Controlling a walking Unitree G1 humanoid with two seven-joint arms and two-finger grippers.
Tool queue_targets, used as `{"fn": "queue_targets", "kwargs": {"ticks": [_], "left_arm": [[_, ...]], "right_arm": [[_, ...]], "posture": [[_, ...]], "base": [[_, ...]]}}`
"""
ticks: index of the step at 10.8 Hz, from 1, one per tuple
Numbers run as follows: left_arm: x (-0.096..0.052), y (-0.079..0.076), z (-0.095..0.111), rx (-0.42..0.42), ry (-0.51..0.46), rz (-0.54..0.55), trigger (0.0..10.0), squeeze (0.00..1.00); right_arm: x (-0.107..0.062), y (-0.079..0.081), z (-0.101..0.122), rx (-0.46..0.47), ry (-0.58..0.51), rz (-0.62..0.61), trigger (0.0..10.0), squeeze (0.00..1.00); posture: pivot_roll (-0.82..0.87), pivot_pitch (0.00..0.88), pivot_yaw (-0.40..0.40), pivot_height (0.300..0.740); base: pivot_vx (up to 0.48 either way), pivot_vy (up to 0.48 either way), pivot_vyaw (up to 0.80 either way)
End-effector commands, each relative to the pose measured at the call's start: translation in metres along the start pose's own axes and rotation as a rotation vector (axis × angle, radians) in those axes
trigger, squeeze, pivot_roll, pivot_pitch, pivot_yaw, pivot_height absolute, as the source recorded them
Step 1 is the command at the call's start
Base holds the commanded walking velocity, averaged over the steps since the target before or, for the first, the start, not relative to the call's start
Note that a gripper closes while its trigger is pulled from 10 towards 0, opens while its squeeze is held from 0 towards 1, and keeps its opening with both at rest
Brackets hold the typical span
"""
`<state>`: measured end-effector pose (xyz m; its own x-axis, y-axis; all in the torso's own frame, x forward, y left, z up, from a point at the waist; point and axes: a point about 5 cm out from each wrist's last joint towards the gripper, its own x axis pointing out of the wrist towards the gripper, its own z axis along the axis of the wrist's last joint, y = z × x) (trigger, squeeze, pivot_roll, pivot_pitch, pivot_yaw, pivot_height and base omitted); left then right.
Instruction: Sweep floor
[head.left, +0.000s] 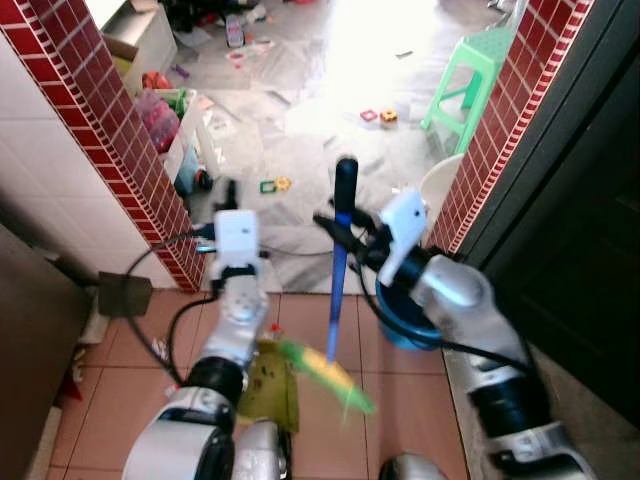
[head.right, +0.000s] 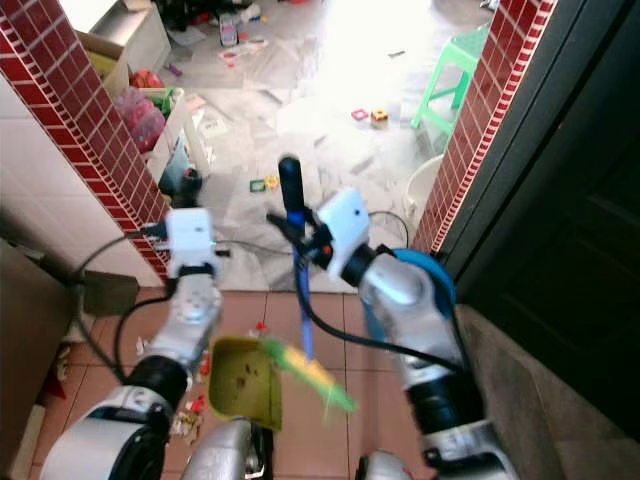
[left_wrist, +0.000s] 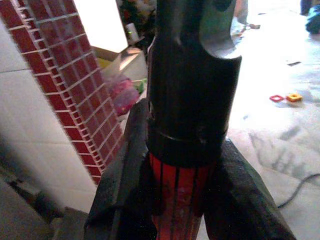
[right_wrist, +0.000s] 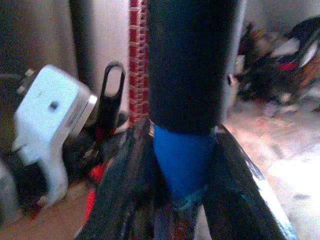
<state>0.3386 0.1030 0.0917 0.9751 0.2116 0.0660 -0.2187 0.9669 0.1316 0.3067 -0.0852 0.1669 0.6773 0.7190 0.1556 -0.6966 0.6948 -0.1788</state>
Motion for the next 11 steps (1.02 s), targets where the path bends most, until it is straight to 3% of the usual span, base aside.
{"fn": "queue_targets", "kwargs": {"ticks": [1, 3, 5, 8, 10, 11], "left_arm": [[-0.005, -0.008, -0.009, -0.006, 0.055, -0.033, 10.0, 0.00], [-0.007, -0.030, -0.003, -0.080, 0.057, -0.138, 10.0, 0.00], [-0.010, -0.045, -0.001, -0.108, 0.086, -0.210, 10.0, 0.00], [-0.013, -0.058, -0.001, -0.102, 0.118, -0.284, 10.0, 0.00], [-0.012, -0.051, -0.007, -0.059, 0.133, -0.263, 10.0, 0.00], [-0.011, -0.043, -0.015, -0.109, 0.200, -0.198, 10.0, 0.00]], "right_arm": [[0.004, -0.011, 0.019, -0.108, -0.078, -0.076, 10.0, 0.00], [0.005, -0.019, 0.023, -0.280, -0.071, -0.227, 10.0, 0.00], [0.005, -0.021, 0.016, -0.305, -0.040, -0.254, 10.0, 0.00], [0.004, -0.021, 0.007, -0.292, -0.013, -0.293, 10.0, 0.00], [0.003, -0.016, -0.008, -0.279, 0.077, -0.278, 10.0, 0.00], [0.002, -0.011, -0.020, -0.215, 0.148, -0.269, 10.0, 0.00]], "posture": [[-0.12, 0.061, 0.069, 0.740], [-0.13, 0.057, 0.074, 0.740], [-0.14, 0.054, 0.081, 0.740], [-0.13, 0.053, 0.099, 0.740], [-0.13, 0.056, 0.112, 0.740], [-0.13, 0.058, 0.114, 0.740]], "base": [[0.000, 0.000, 0.00], [0.000, 0.000, 0.00], [0.000, 0.000, 0.00], [0.000, 0.000, 0.00], [0.000, 0.000, 0.00], [0.000, 0.000, 0.00]]}}
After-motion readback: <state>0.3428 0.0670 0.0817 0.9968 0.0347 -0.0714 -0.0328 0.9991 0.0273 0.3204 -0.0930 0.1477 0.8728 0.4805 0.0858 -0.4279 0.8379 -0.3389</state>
